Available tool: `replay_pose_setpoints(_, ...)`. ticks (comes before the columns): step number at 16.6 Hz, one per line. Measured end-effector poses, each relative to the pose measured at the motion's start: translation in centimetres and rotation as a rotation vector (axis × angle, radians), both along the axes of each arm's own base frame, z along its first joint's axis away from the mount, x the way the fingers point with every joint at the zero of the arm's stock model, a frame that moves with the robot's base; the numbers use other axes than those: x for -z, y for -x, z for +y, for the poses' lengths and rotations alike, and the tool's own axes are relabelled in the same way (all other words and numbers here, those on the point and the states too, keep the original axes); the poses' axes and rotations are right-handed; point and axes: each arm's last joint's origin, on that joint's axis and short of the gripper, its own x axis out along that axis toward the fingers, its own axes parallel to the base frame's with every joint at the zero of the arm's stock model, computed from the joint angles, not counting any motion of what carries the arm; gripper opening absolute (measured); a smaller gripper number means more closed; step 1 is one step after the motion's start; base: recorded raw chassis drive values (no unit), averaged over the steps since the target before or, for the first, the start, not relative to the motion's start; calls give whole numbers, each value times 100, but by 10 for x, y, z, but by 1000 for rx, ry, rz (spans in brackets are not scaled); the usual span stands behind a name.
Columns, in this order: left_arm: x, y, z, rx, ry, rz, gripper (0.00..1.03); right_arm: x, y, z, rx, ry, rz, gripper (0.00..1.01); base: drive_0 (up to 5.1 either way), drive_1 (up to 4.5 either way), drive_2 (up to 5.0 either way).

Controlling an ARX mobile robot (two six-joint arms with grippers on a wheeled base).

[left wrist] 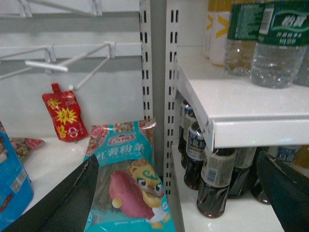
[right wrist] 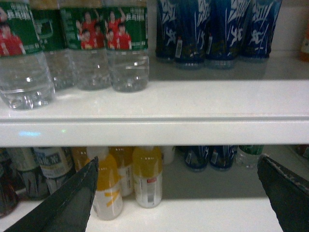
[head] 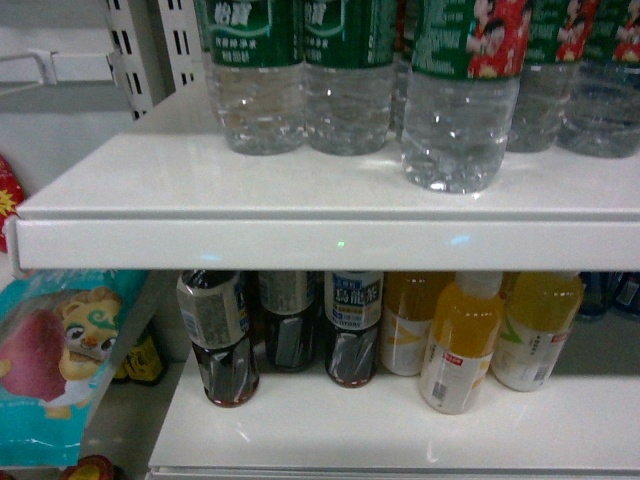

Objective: Move water from second to third shelf

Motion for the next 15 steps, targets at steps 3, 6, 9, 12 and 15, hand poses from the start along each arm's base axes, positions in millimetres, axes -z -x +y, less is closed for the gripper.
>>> replay_pose_setpoints(3,0,0,0,0,0,0,98,0,0,0,0,0,0,98,0,0,0)
replay_pose_setpoints(6,0,0,0,0,0,0,98,0,0,0,-2,3,1,98,0,0,0)
replay_pose_setpoints(9,0,0,0,0,0,3,98,0,0,0,-1,4,1,98,0,0,0)
replay_pose_setpoints(12,0,0,0,0,0,2,98,0,0,0,0,3,3,98,0,0,0)
replay_pose_setpoints(15,0,0,0,0,0,3,98,0,0,0,0,3,2,98,0,0,0)
